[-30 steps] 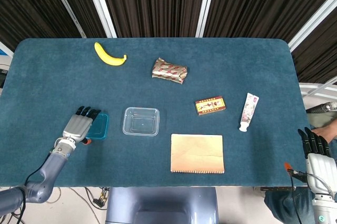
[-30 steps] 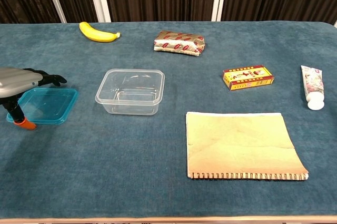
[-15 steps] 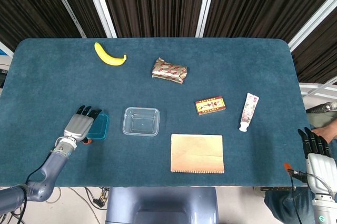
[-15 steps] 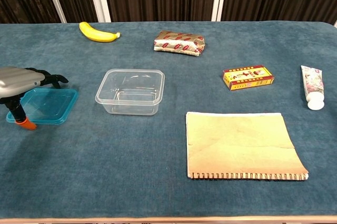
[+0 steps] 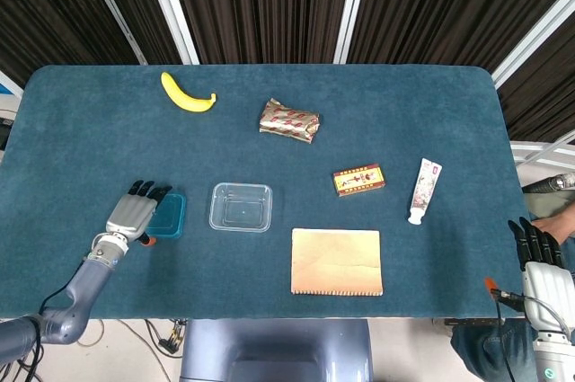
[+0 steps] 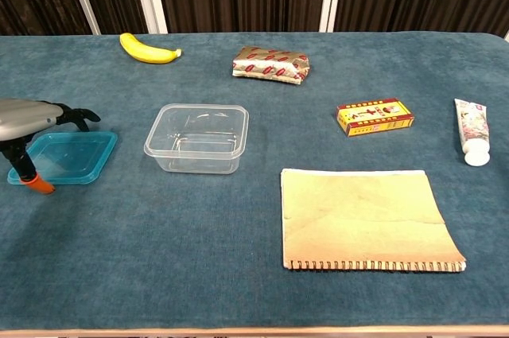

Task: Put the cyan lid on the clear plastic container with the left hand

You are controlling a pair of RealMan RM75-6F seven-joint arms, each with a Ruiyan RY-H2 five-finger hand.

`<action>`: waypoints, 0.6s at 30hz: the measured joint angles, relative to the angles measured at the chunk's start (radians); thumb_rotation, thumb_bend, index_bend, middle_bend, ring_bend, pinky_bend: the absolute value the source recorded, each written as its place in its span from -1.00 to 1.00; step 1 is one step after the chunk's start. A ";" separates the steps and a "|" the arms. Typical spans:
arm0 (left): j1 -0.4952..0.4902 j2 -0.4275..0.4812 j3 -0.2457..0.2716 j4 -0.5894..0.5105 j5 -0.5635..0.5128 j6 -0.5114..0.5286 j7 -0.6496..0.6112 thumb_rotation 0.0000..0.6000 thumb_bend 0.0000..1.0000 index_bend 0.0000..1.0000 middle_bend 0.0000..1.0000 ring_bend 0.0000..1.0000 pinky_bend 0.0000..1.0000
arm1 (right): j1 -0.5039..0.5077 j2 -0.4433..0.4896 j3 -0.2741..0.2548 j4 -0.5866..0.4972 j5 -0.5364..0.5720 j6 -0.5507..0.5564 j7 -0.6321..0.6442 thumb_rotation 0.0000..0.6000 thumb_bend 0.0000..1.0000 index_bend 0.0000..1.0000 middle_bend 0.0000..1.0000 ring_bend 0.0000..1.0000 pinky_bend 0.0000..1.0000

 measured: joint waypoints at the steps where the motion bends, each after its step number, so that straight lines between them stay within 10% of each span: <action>1: 0.000 0.009 -0.003 -0.009 0.000 -0.001 -0.007 1.00 -0.72 -0.90 -0.51 -1.00 -1.00 | 0.000 0.000 0.000 0.000 0.000 0.000 0.000 1.00 -0.46 -0.93 -1.00 -1.00 -1.00; 18: -0.023 0.152 -0.067 -0.218 0.009 0.066 -0.005 1.00 -0.72 -0.90 -0.52 -1.00 -1.00 | 0.000 -0.001 -0.001 0.000 -0.003 0.001 -0.004 1.00 -0.46 -0.93 -1.00 -1.00 -1.00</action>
